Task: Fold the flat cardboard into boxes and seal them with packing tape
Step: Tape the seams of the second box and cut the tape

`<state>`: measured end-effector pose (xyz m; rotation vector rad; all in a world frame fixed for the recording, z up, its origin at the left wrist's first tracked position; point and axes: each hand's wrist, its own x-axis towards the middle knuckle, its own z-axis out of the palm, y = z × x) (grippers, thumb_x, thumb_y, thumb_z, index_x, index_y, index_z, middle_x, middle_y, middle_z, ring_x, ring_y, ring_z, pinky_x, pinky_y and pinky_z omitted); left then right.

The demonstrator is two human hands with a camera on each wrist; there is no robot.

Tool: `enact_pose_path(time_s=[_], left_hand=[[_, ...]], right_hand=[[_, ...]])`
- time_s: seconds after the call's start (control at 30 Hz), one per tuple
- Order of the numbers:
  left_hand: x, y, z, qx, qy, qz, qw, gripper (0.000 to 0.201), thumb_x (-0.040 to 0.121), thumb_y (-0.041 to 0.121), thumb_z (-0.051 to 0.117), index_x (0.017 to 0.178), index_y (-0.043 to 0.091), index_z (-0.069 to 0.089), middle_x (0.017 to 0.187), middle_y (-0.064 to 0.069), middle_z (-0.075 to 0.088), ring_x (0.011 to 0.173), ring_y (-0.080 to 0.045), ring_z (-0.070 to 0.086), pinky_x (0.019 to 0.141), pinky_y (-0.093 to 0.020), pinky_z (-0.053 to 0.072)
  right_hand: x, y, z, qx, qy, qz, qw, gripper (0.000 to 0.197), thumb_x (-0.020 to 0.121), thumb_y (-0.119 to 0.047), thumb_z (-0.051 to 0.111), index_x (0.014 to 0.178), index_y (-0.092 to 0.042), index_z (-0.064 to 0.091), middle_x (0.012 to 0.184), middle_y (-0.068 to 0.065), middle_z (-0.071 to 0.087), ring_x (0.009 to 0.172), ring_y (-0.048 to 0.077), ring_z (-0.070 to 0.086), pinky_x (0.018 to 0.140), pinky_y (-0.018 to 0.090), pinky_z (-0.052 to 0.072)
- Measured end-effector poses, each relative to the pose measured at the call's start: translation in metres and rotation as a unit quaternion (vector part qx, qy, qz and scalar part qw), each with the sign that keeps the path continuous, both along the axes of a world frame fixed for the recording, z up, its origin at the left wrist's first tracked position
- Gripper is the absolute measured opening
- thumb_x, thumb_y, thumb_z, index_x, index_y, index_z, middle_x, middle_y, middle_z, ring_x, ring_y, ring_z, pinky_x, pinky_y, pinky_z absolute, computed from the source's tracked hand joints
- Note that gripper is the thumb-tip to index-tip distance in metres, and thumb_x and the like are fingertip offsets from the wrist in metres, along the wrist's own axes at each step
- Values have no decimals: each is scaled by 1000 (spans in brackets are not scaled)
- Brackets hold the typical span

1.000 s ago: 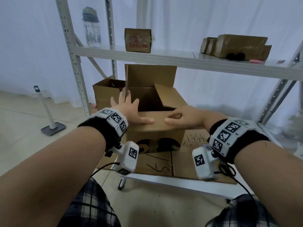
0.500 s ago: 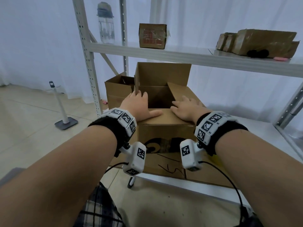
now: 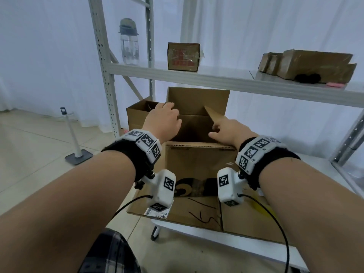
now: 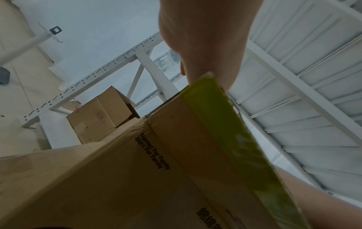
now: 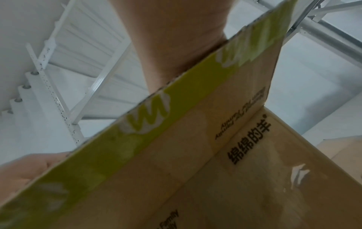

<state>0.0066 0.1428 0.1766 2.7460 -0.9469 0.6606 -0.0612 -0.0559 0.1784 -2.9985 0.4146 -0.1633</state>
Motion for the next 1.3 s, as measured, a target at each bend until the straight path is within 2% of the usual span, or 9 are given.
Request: enact_pose_path(time_s=[0.13, 0.4, 0.67, 0.73, 0.83, 0.93, 1.03, 1.17, 1.3], left_hand=[[-6, -10, 3, -11, -22, -20, 999, 38, 101, 32, 39, 127, 14, 59, 146, -6, 44, 137, -28, 33, 111, -40, 31], [-3, -18, 28, 27, 69, 5, 997, 51, 99, 45, 39, 89, 5, 68, 86, -8, 64, 80, -22, 62, 82, -37, 54], [-2, 19, 17, -189, 116, 38, 974, 45, 99, 23, 35, 56, 8, 36, 63, -11, 40, 65, -26, 41, 65, -34, 34], [-7, 20, 16, -268, 159, 13, 950, 42, 98, 26, 39, 59, 9, 36, 61, -7, 38, 62, -22, 38, 63, -33, 32], [-20, 16, 18, -271, 203, -24, 941, 42, 96, 40, 44, 70, 8, 50, 66, -5, 43, 66, -20, 44, 68, -35, 37], [-35, 13, 30, -138, 214, -23, 967, 71, 90, 70, 35, 116, 9, 61, 105, -6, 62, 102, -25, 56, 90, -38, 44], [-44, 16, 36, 79, 217, 9, 973, 118, 61, 97, 14, 148, 19, 32, 154, -9, 32, 141, -36, 26, 115, -51, 21], [-45, 27, 35, 179, 196, 1, 964, 126, 47, 93, 29, 153, 25, 19, 160, -5, 18, 145, -36, 13, 117, -55, 14], [-32, 28, 28, 7, 135, -17, 991, 92, 73, 73, 54, 139, 10, 43, 135, -12, 52, 121, -29, 51, 101, -42, 44]], right_hand=[[-11, -11, 19, -47, -150, -69, 985, 23, 96, -4, 45, 114, -8, 58, 112, 17, 61, 102, 34, 58, 78, 36, 43], [-44, -79, 38, 157, -166, -171, 958, 23, 86, 1, 46, 95, 6, 66, 93, 23, 70, 87, 37, 69, 82, 46, 57], [-81, -54, 16, 248, -230, -119, 934, 44, 97, -48, 39, 71, -13, 48, 80, 9, 56, 80, 27, 55, 72, 38, 52], [-80, -40, 15, 250, -201, -76, 944, 57, 95, -62, 32, 78, -11, 50, 88, 9, 57, 85, 24, 53, 70, 31, 42], [-78, -23, 18, 299, -159, -45, 940, 87, 88, -76, 26, 125, -2, 53, 145, 12, 43, 129, 27, 45, 105, 39, 36], [-83, -15, 27, 320, -108, -55, 940, 106, 81, -84, 28, 151, -5, 26, 160, 7, 20, 142, 28, 29, 113, 44, 29], [-93, -17, 31, 288, -80, -60, 952, 110, 80, -85, 27, 152, -3, 22, 160, 11, 19, 143, 30, 28, 112, 42, 27], [-99, -13, 28, 260, -119, -57, 957, 87, 93, -71, 26, 142, 0, 39, 147, 14, 40, 132, 30, 41, 102, 36, 33], [-90, -13, 21, 228, -165, -57, 958, 57, 97, -64, 28, 69, -16, 43, 74, -1, 42, 77, 19, 45, 79, 32, 32]])
